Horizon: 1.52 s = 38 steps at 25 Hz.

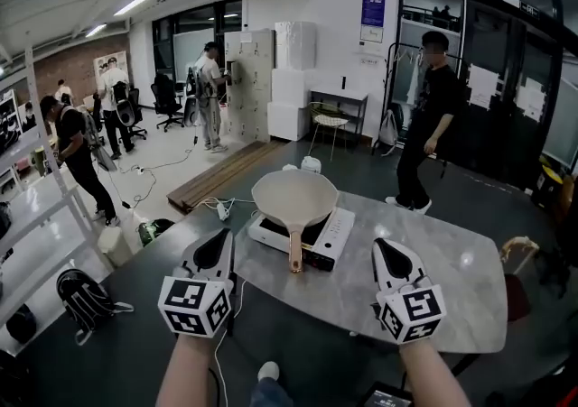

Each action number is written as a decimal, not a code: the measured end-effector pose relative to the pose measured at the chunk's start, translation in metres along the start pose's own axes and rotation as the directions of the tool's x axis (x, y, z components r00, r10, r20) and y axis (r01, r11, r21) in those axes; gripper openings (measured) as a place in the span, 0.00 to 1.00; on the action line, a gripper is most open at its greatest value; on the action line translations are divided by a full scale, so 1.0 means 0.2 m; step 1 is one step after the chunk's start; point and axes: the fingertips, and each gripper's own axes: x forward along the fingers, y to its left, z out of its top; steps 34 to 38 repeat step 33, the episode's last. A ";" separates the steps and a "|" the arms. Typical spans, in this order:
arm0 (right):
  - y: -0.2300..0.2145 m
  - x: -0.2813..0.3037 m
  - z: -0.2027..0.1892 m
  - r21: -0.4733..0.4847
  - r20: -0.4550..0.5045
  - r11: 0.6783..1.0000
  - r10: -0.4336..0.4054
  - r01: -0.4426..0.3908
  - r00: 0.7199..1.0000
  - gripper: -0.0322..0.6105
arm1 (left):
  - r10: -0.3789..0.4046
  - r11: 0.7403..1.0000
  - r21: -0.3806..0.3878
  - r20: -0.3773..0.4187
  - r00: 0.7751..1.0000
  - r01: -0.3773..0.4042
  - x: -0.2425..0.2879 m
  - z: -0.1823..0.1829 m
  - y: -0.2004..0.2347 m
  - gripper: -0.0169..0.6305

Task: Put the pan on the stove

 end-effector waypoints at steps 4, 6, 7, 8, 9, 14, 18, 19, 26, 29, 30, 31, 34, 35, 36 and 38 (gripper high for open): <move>-0.02 -0.01 0.03 -0.028 0.008 0.999 0.029 -0.029 1.000 0.09 | 0.000 1.000 0.016 0.000 1.000 0.000 0.01 0.01 0.00 0.04; -0.01 -0.02 0.04 -0.039 0.009 0.998 0.048 -0.047 0.999 0.09 | -0.002 1.000 0.019 0.001 1.000 0.002 0.01 0.02 0.00 0.04; 0.00 -0.02 0.05 -0.040 0.009 0.998 0.057 -0.056 0.998 0.09 | -0.003 1.000 0.018 0.001 1.000 0.003 0.01 0.02 0.00 0.04; 0.00 -0.03 0.05 -0.039 0.009 0.997 0.065 -0.065 0.998 0.09 | -0.005 1.000 0.018 0.000 1.000 0.005 0.01 0.02 0.00 0.04; 0.01 -0.04 0.05 -0.039 0.009 0.997 0.072 -0.071 0.997 0.09 | -0.006 1.000 0.018 -0.002 1.000 0.006 0.01 0.02 -0.01 0.04; 0.03 -0.03 0.04 -0.050 0.004 0.994 0.097 -0.097 0.995 0.09 | -0.008 1.000 0.017 -0.011 1.000 0.008 0.03 0.00 -0.02 0.04; 0.06 -0.03 0.05 -0.052 0.002 0.993 0.108 -0.107 0.994 0.09 | -0.003 0.999 0.034 -0.029 1.000 0.004 0.03 -0.01 -0.03 0.04; 0.06 -0.02 0.05 -0.051 0.001 0.993 0.110 -0.110 0.994 0.09 | -0.004 0.999 0.036 -0.032 0.999 0.005 0.03 -0.01 -0.03 0.04; 0.09 -0.04 0.04 -0.036 0.000 0.993 0.112 -0.112 0.994 0.09 | -0.008 0.999 0.041 -0.050 0.999 0.010 0.03 -0.03 -0.05 0.04; 0.09 -0.04 0.04 -0.039 0.001 0.993 0.115 -0.114 0.993 0.09 | -0.007 0.999 0.039 -0.049 0.999 0.009 0.04 -0.02 -0.05 0.04; 0.09 -0.04 0.04 -0.040 0.001 0.993 0.115 -0.115 0.993 0.09 | -0.007 0.999 0.038 -0.048 0.999 0.009 0.04 -0.02 -0.05 0.04; 0.09 -0.04 0.04 -0.041 0.001 0.992 0.116 -0.116 0.993 0.09 | -0.007 0.999 0.036 -0.047 0.999 0.009 0.04 -0.02 -0.05 0.04; 0.10 -0.04 0.05 -0.041 0.000 0.992 0.116 -0.116 0.993 0.09 | -0.007 0.999 0.031 -0.045 0.999 0.009 0.04 -0.01 -0.05 0.04; 0.10 -0.04 0.05 -0.041 0.000 0.992 0.116 -0.116 0.993 0.09 | -0.007 0.999 0.031 -0.045 0.999 0.009 0.04 -0.01 -0.05 0.04; 0.10 -0.04 0.05 -0.041 0.000 0.992 0.116 -0.116 0.993 0.09 | -0.007 0.999 0.031 -0.045 0.999 0.009 0.04 -0.01 -0.05 0.04; 0.10 -0.04 0.05 -0.041 0.000 0.992 0.116 -0.116 0.993 0.09 | -0.007 0.999 0.031 -0.045 0.999 0.009 0.04 -0.01 -0.05 0.04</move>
